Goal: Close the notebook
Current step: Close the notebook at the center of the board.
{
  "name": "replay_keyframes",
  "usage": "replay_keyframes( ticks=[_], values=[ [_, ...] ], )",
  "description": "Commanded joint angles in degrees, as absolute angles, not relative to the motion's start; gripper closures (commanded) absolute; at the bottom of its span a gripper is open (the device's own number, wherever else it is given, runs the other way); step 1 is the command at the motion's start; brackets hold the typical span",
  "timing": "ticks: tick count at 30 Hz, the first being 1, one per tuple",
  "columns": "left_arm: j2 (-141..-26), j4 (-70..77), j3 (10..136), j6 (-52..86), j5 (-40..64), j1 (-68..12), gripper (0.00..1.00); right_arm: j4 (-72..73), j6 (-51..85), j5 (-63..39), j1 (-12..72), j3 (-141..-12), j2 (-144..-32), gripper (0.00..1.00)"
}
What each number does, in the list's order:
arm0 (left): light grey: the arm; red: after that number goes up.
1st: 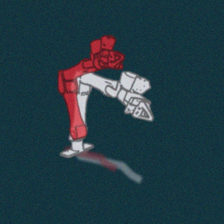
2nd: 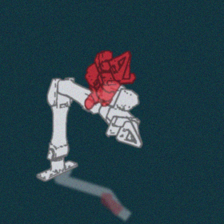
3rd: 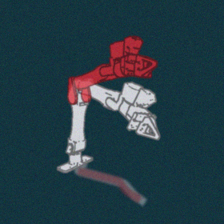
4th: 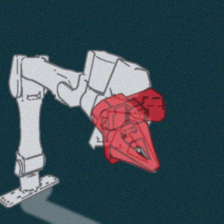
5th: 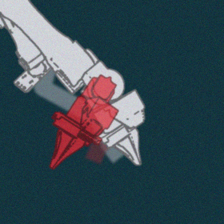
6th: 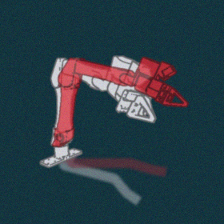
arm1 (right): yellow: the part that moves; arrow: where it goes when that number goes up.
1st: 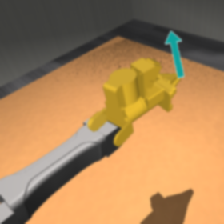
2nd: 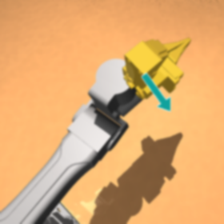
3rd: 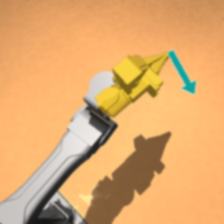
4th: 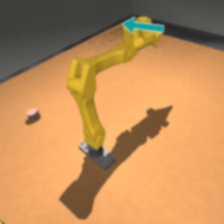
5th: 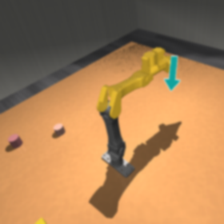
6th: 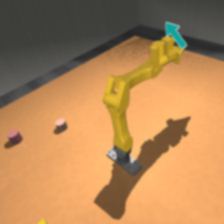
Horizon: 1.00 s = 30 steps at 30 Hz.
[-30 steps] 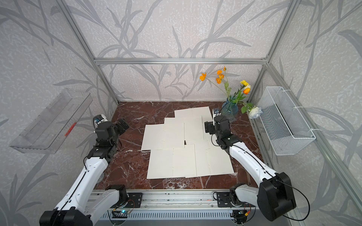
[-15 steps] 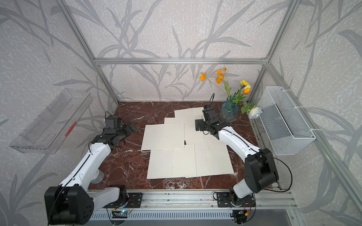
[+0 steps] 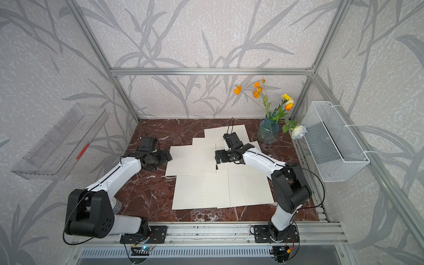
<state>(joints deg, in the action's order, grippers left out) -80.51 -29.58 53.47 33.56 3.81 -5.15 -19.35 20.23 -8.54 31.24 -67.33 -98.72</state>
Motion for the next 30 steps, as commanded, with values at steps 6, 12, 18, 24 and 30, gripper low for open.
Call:
replay_keyframes(
  ticks=[6, 12, 18, 24, 30],
  values=[
    [-84.04, -29.95, 55.19, 33.49, 5.14, -5.36, 0.01, -18.36, 22.76, -14.12, 32.6, -69.33, -104.3, 0.05],
    [-86.11, -29.49, 55.3, 33.16, 5.88, -5.32, 0.11, -17.68, 23.27, -16.79, 33.47, -69.7, -106.91, 0.29],
    [-88.25, -29.13, 55.8, 32.94, 6.57, -5.25, 0.18, -17.45, 23.3, -18.01, 33.81, -70.48, -108.25, 0.5],
    [-89.36, -29.14, 55.9, 32.36, 6.41, -5.24, 0.21, -17.62, 23.55, -18.96, 33.94, -71.36, -109.81, 0.62],
    [-90.39, -29.01, 56.55, 31.61, 6.2, -5.25, 0.21, -18.27, 23.64, -19.42, 34.03, -72.46, -111.21, 0.67]
  ],
)
